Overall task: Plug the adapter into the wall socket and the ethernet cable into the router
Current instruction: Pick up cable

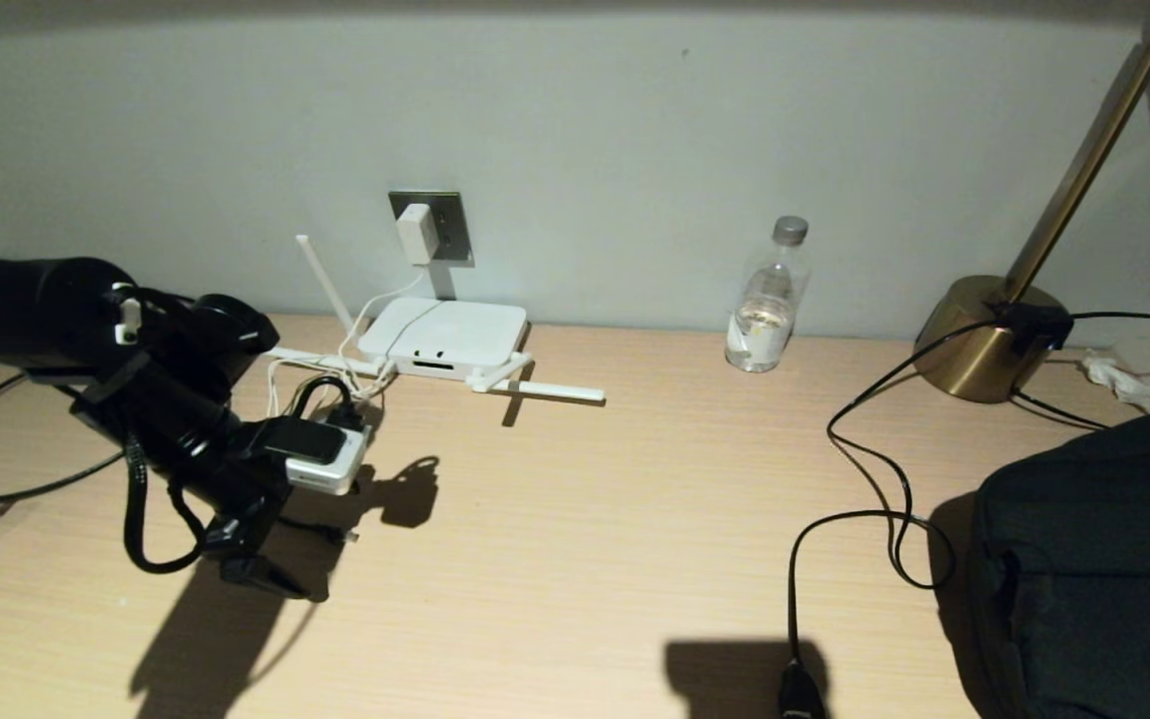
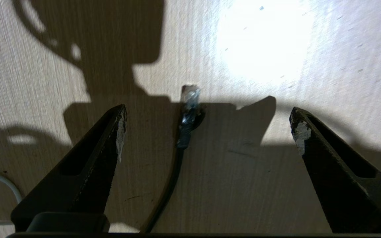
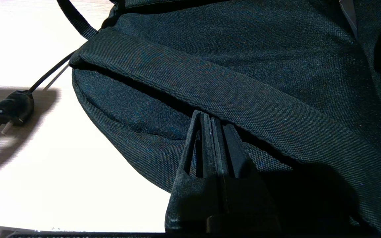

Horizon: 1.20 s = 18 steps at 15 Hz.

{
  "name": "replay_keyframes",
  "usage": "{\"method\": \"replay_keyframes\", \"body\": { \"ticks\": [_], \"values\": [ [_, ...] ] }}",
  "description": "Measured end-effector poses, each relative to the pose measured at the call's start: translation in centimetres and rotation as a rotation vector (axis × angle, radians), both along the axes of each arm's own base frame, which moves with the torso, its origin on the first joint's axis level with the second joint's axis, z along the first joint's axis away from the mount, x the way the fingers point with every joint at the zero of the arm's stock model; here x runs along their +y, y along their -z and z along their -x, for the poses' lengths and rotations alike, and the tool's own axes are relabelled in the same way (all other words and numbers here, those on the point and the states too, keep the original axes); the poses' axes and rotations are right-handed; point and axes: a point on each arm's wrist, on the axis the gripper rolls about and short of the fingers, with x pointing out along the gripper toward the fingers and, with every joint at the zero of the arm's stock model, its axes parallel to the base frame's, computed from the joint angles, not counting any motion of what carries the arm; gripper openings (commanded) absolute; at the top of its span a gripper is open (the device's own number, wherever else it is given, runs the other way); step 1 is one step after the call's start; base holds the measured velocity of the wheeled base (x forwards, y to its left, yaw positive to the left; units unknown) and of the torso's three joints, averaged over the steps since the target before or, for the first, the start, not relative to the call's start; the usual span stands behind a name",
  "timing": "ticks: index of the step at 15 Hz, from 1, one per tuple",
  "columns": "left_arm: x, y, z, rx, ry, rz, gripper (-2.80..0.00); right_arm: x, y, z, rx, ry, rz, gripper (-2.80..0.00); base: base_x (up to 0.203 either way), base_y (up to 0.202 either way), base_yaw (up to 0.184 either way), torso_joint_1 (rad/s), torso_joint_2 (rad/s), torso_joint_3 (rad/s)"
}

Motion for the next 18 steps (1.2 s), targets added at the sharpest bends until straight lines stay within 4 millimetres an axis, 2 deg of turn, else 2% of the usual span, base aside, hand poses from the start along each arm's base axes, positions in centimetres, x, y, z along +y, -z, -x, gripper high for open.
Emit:
{"method": "replay_keyframes", "body": {
  "ticks": [6,13,18],
  "values": [
    [0.3,0.5,-0.8,0.008,-0.015,-0.015,0.00,0.0,0.0,0.0,0.000,0.000,-0.001,-2.80,0.000,0.000,0.000,0.000,0.00,0.000],
    [2.2,0.6,-0.9,0.017,-0.075,-0.024,0.00,0.0,0.0,0.0,0.000,0.000,-0.001,-2.80,0.000,0.000,0.000,0.000,0.00,0.000],
    [2.5,0.6,-1.5,0.008,-0.078,-0.026,0.00,0.0,0.0,0.0,0.000,0.000,-0.001,-2.80,0.000,0.000,0.000,0.000,0.00,0.000]
  ]
}}
